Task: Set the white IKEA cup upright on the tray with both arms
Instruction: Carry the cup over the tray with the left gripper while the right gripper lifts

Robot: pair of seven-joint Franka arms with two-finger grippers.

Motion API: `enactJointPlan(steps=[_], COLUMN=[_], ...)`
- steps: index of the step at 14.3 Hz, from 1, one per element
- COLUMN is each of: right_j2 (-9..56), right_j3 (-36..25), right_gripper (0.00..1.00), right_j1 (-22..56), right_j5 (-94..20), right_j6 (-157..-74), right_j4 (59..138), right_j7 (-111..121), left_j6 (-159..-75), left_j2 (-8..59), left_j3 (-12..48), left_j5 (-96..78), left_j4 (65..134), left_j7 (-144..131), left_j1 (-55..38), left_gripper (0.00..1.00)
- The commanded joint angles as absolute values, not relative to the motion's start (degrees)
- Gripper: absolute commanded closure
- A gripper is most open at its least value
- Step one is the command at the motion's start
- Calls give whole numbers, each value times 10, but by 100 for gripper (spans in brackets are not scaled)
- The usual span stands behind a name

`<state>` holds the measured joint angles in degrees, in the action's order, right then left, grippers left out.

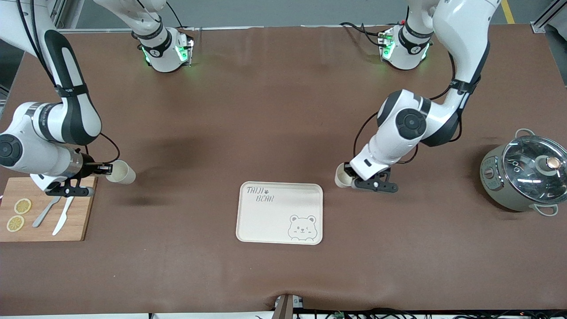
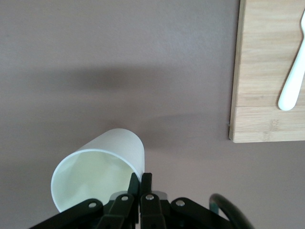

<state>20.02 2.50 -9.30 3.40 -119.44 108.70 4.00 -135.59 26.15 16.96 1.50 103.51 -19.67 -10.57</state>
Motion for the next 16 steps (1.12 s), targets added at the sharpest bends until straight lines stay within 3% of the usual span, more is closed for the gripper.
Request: enactJointPlan(steps=[1, 6, 11, 16], right_j2=[202, 219, 231, 233], right_j3=[28, 26, 26, 26], right_gripper=[100, 100, 100, 100], right_j1=[-85, -66, -47, -15], right_j5=[30, -24, -24, -24], right_j6=[-1160, -1133, -1110, -1103], right_j4=[1049, 992, 953, 947], right_j7=[35, 23, -35, -110], left_j6=[-1290, -1212, -1213, -1252], left_j2=[316, 389, 427, 457], left_j3=[163, 157, 84, 80], left_j5=[24, 60, 55, 55], left_j4=[930, 793, 738, 726], left_j7=[-219, -264, -290, -313], left_j1=[-133, -176, -257, -274], left_gripper=[100, 100, 100, 100])
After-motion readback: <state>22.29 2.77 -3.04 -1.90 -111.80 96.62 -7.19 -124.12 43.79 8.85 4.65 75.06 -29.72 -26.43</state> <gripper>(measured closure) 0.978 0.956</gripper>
